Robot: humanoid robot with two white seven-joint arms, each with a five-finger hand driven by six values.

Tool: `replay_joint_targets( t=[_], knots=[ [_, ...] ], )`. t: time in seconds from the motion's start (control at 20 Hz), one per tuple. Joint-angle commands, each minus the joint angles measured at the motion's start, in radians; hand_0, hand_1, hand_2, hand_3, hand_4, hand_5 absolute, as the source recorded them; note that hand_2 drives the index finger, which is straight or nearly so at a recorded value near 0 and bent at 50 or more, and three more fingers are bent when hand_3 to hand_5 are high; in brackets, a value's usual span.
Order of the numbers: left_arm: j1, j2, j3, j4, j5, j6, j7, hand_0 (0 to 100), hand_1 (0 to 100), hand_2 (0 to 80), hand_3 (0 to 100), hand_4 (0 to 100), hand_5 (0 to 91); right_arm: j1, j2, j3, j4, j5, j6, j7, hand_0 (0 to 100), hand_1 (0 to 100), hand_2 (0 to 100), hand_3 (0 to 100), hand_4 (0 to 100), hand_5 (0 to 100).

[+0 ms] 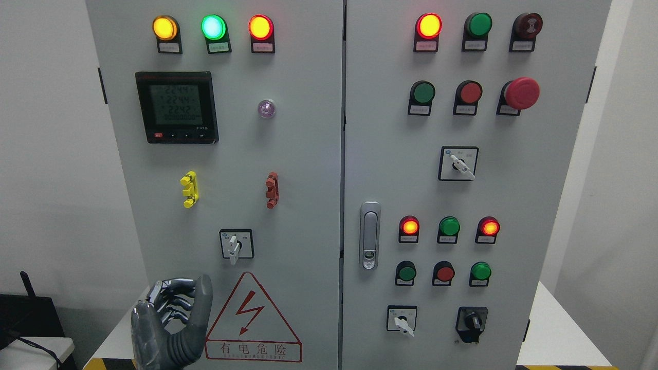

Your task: Turn on light switch 1

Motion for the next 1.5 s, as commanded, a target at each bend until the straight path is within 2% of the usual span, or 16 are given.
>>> replay_joint_targets(
  t=[0.0, 0.1, 0.25, 0.45, 0.55, 1.35, 1.45],
  knots=[
    [-0.049, -0.015, -0.069, 0.027, -0.003, 0.036, 0.027, 5, 41, 53.9, 73, 81, 80.7, 0.0, 0.0, 0.0, -0.001, -0.017, 0.0, -0.001, 12, 39, 0, 0, 0, 0],
    [-0.064, -0.016, -0.07, 0.035, -0.005, 0.051, 0.03, 5, 42, 54.0, 73, 81, 80.7, 0.0, 0.0, 0.0, -0.001, -0.018, 0.0, -0.001, 12, 39, 0, 0, 0, 0],
    [-0.089, -0.018, -0.081, 0.049, -0.003, 0.078, 0.062, 5, 44, 53.9, 73, 81, 80.9, 0.0, 0.0, 0.0, -0.001, -0.017, 0.0, -0.001, 12, 39, 0, 0, 0, 0],
    [-0.092, -0.022, -0.093, 0.056, -0.002, 0.088, 0.068, 6, 47, 53.6, 74, 81, 80.9, 0.0, 0.0, 0.0, -0.001, -0.018, 0.0, -0.001, 12, 39, 0, 0, 0, 0],
    [-0.093, -0.022, -0.098, 0.073, 0.003, 0.088, 0.093, 7, 48, 53.4, 74, 81, 81.1, 0.0, 0.0, 0.0, 0.001, -0.018, 0.0, 0.001, 12, 39, 0, 0, 0, 0],
    [-0.116, -0.027, -0.096, 0.122, 0.009, 0.095, 0.104, 12, 48, 50.7, 73, 81, 81.8, 0.0, 0.0, 0.0, -0.001, -0.017, 0.0, -0.001, 12, 39, 0, 0, 0, 0],
    [-0.128, -0.029, -0.096, 0.134, 0.011, 0.095, 0.125, 12, 48, 50.4, 73, 81, 81.8, 0.0, 0.0, 0.0, -0.001, -0.018, 0.0, -0.001, 12, 39, 0, 0, 0, 0]
  ],
)
